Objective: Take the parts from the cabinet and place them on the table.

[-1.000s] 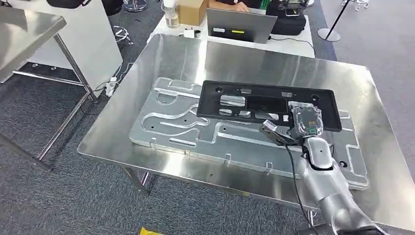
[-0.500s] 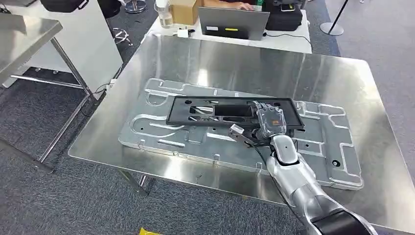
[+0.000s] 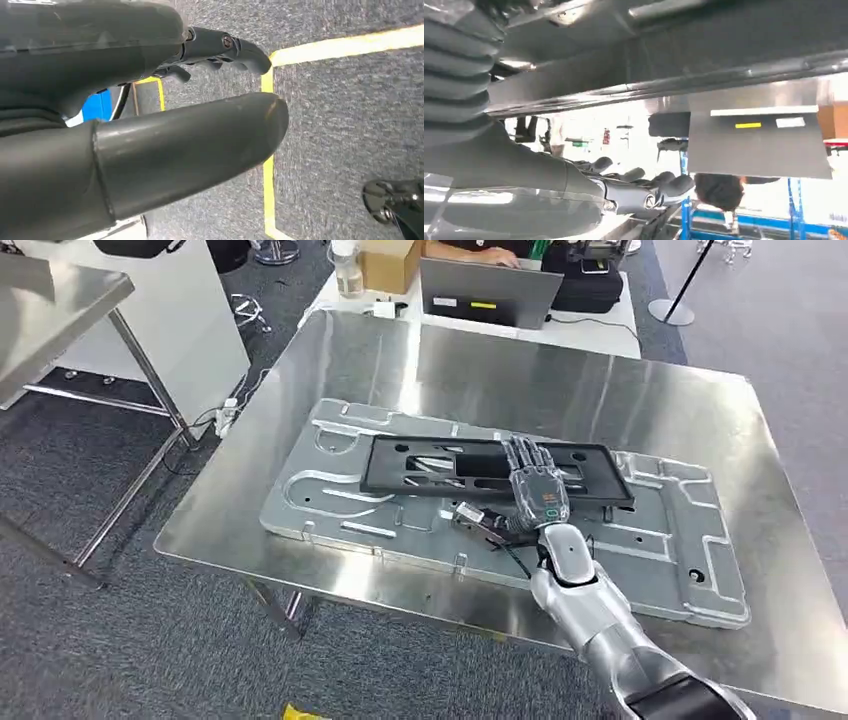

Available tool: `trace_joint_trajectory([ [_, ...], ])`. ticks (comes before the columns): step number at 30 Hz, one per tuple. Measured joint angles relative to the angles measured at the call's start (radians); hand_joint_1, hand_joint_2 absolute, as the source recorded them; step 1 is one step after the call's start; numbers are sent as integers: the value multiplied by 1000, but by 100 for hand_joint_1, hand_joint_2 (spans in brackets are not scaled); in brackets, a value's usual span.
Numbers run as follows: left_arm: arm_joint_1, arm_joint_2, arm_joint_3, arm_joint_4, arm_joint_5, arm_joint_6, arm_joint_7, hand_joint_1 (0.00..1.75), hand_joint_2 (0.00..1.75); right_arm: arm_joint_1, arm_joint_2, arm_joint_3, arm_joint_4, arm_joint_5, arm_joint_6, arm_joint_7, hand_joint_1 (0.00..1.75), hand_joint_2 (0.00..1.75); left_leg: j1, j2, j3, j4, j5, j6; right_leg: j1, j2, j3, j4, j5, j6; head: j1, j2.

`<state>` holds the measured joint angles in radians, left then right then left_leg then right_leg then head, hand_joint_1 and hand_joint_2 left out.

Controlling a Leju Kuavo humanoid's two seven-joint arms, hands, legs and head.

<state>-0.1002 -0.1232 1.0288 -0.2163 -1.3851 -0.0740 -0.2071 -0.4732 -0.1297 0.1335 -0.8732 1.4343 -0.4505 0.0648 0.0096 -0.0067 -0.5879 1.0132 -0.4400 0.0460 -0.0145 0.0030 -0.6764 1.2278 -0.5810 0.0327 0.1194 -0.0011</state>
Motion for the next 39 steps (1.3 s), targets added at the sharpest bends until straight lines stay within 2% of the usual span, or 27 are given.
trace_joint_trajectory([
  [1,1,0,0,0,1,0,0,0,0,9,2,1,-5,-2,0,0,0,175,0,0,-1,1,0,0,0,0,-35,71,-24,2,0,0],
  [2,3,0,1,0,6,0,0,0,0,18,5,1,-12,-12,-5,-1,0,175,-1,0,-1,4,3,0,0,0,-53,108,-29,3,0,0],
  [3,4,0,2,0,9,0,0,0,0,23,7,1,-20,-24,-12,-5,0,175,-1,0,-1,5,3,0,0,0,-47,95,-10,3,0,0],
  [4,4,0,3,0,12,-1,0,0,0,27,11,1,-34,-39,-16,-15,0,175,-1,0,-1,7,2,-1,0,0,-19,39,27,0,0,0],
  [6,4,0,5,0,15,-6,-1,0,0,44,25,4,-85,-67,-22,-38,0,175,-1,-2,-1,11,0,-3,1,0,70,-136,113,-9,0,0],
  [7,5,0,6,0,18,-6,-2,0,0,50,37,8,-113,-73,-23,-40,0,175,-5,-2,-4,13,-1,-8,7,1,97,-191,113,-18,0,0],
  [11,6,0,11,0,24,-8,-5,0,0,94,70,58,-252,-86,7,-16,0,175,-5,-2,-10,10,12,-32,12,1,86,-195,127,-35,0,0],
  [12,7,0,13,0,27,-8,-5,0,0,100,80,76,-284,-85,11,-11,0,175,-5,-3,-17,19,-1,-37,0,-4,84,-207,138,-46,0,0],
  [14,7,0,13,1,27,-9,-5,0,0,108,88,111,-339,-84,17,-11,0,175,-3,1,-49,107,-88,-45,1,-5,72,-211,151,-61,0,0],
  [16,7,1,16,1,27,-9,-5,0,0,116,94,138,-372,-84,20,-10,0,175,0,1,-97,256,-173,-54,3,-7,54,-208,162,-62,0,0],
  [17,7,2,19,1,28,-9,-5,0,0,124,96,147,-387,-84,20,-9,0,175,1,1,-109,308,-194,-57,4,-8,43,-204,169,-61,0,0],
  [18,7,2,22,1,30,-9,-5,0,0,133,97,158,-405,-84,15,-10,0,175,2,1,-93,303,-188,-59,4,-8,32,-201,175,-59,0,0],
  [19,7,2,25,1,33,-9,-4,0,0,142,97,169,-427,-84,8,-18,0,175,3,1,-57,255,-166,-59,3,-8,22,-198,181,-57,0,0],
  [21,7,2,29,1,42,-9,-3,0,0,159,105,198,-479,-84,-29,-40,0,175,5,1,67,71,-106,-57,2,-8,4,-190,193,-50,0,0],
  [22,3,2,31,1,46,-9,-3,0,0,166,111,214,-507,-84,-45,-47,0,175,5,0,104,-4,-117,-52,3,-8,-1,-183,198,-44,0,0],
  [26,4,2,36,1,47,-8,-3,0,0,190,122,262,-574,-84,-56,-53,0,175,-7,-2,88,3,-82,-24,6,-7,-1,-199,230,-19,0,0],
  [27,6,1,37,1,47,-8,-2,0,0,196,122,265,-584,-84,-56,-53,0,175,0,0,79,-7,-64,-15,6,-4,-6,-199,235,-13,0,0],
  [28,4,1,37,2,47,-8,-2,0,0,200,122,268,-592,-84,-57,-53,0,175,1,5,72,-8,-50,-7,1,-2,-18,-179,188,-9,0,0],
  [29,4,2,37,2,47,-8,-2,0,0,202,122,273,-599,-84,-58,-53,0,0,1,7,57,-8,-38,2,1,-2,-35,-131,119,-6,1,0],
  [31,5,2,40,2,47,-8,-2,0,0,204,122,278,-606,-85,-58,-52,0,0,0,9,27,-6,-16,4,1,-3,-67,14,6,1,0,0],
  [32,6,2,42,2,47,-8,-2,0,0,208,122,282,-607,-85,-58,-52,0,0,-1,9,10,-5,-5,4,1,-3,-71,74,-16,3,0,0],
  [33,5,2,44,2,48,-8,-2,0,0,215,122,287,-615,-86,-61,-54,0,0,-1,10,-7,-1,4,3,1,-3,-61,100,-5,3,0,0],
  [34,5,2,46,2,51,-8,-2,0,0,226,122,295,-629,-90,-66,-57,0,0,-1,9,-23,3,13,2,1,-3,-29,83,26,1,0,0],
  [36,7,2,53,2,64,-8,0,0,0,248,125,324,-669,-123,-84,-80,0,0,-2,9,-47,10,26,-3,2,-3,83,-45,81,-9,0,0],
  [37,7,0,55,2,69,-6,1,0,0,260,129,341,-690,-137,-91,-90,0,0,-2,9,-51,13,33,-7,6,-2,149,-130,74,-18,0,0],
  [38,7,-3,57,2,74,-5,1,0,0,276,132,361,-716,-150,-95,-94,0,0,-6,7,-57,14,38,-14,13,-4,196,-211,41,-26,0,0],
  [39,8,-3,60,2,81,-2,2,0,0,298,135,379,-738,-161,-104,-100,0,0,-3,8,-55,10,48,-21,13,-4,201,-222,39,-27,-1,0],
])
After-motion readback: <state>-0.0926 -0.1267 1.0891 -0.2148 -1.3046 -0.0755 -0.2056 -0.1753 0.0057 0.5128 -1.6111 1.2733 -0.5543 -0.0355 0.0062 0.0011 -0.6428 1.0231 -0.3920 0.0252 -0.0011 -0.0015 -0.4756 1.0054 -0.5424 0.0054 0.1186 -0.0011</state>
